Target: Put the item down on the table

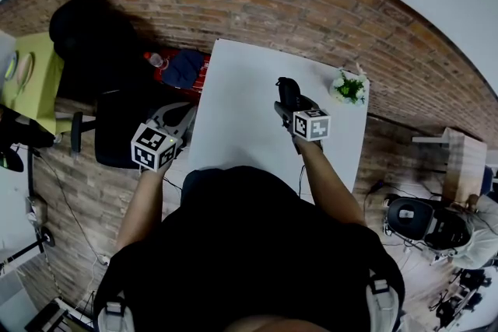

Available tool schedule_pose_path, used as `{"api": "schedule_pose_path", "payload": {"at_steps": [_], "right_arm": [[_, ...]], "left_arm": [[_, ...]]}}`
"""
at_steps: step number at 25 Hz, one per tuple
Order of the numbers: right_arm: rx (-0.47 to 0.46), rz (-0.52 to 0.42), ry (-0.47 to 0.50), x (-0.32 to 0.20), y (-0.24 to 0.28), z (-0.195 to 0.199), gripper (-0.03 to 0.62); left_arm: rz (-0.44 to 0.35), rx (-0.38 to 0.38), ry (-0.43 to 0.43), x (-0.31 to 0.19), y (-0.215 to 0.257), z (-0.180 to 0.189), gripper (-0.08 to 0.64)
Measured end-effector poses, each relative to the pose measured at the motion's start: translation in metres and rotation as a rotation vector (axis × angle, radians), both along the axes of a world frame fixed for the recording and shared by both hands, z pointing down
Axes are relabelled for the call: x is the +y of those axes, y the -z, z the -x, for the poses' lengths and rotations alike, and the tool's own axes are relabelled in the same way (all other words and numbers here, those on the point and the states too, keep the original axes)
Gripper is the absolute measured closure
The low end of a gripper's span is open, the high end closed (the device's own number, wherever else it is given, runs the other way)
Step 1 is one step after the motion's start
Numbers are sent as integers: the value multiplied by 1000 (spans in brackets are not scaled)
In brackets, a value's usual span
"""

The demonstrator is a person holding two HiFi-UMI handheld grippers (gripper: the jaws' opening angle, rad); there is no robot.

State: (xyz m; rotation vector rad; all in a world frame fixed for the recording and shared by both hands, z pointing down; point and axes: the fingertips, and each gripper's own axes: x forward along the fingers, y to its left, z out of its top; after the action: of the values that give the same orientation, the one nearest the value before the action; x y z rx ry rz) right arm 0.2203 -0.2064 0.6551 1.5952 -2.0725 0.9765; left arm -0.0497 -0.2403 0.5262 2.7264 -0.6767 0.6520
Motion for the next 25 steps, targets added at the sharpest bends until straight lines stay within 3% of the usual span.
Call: {"api": "schedule_pose_path", "payload": {"at_steps": [7,25], "right_arm": [[16,50,11,-2,-28,0,220],[75,74,48,-1,-77,12,221]], "left_arm": [[2,-9,-4,-4,-4,-1,549],[32,-25,-24,-8,-17,-5,549]]}}
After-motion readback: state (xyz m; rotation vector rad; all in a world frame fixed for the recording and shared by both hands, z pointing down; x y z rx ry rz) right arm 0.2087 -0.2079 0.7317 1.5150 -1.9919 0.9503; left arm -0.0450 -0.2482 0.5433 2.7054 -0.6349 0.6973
